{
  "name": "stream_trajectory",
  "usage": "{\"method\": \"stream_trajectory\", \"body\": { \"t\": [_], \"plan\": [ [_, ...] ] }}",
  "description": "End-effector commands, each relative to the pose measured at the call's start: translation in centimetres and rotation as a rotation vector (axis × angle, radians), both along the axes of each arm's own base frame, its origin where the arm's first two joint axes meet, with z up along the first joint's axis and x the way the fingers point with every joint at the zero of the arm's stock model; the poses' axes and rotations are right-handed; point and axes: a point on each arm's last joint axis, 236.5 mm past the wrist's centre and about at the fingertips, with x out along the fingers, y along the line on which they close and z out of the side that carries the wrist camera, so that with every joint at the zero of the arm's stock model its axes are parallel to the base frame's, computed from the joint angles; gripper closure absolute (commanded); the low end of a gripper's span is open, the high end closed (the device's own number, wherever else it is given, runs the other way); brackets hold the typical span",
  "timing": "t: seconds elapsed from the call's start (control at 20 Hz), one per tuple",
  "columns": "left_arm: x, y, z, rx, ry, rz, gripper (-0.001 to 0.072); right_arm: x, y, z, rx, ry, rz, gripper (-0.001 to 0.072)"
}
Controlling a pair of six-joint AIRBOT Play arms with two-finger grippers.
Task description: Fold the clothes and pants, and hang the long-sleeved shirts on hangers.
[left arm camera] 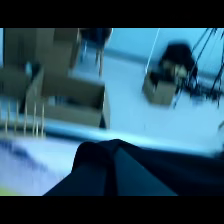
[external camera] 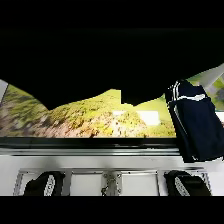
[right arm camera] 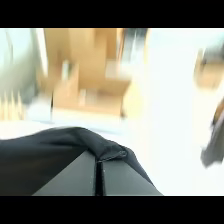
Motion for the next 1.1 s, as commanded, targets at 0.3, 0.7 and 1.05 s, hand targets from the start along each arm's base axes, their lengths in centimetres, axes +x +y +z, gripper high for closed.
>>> {"method": "stream_trajectory", "body": {
  "t": [0.3, 0.7, 1.05],
  "plan": [
    [-3.9, -0.9, 2.7, -0.063, -0.133, -0.001, 0.0703, -5.0, 0.1, 4.2, 0.107, -0.110, 0.016, 0.0697],
    [15.3, 4.2, -26.0, -0.286, 0.732, -0.033, 0.0703, 12.8, 3.6, -23.0, 0.136, 0.913, 0.151, 0.0697],
    [25.0, 2.4, -46.9, -0.329, 1.112, -0.095, 0.0703, 23.8, 4.6, -46.4, 0.159, 1.307, 0.125, 0.0697]
  ]
}}
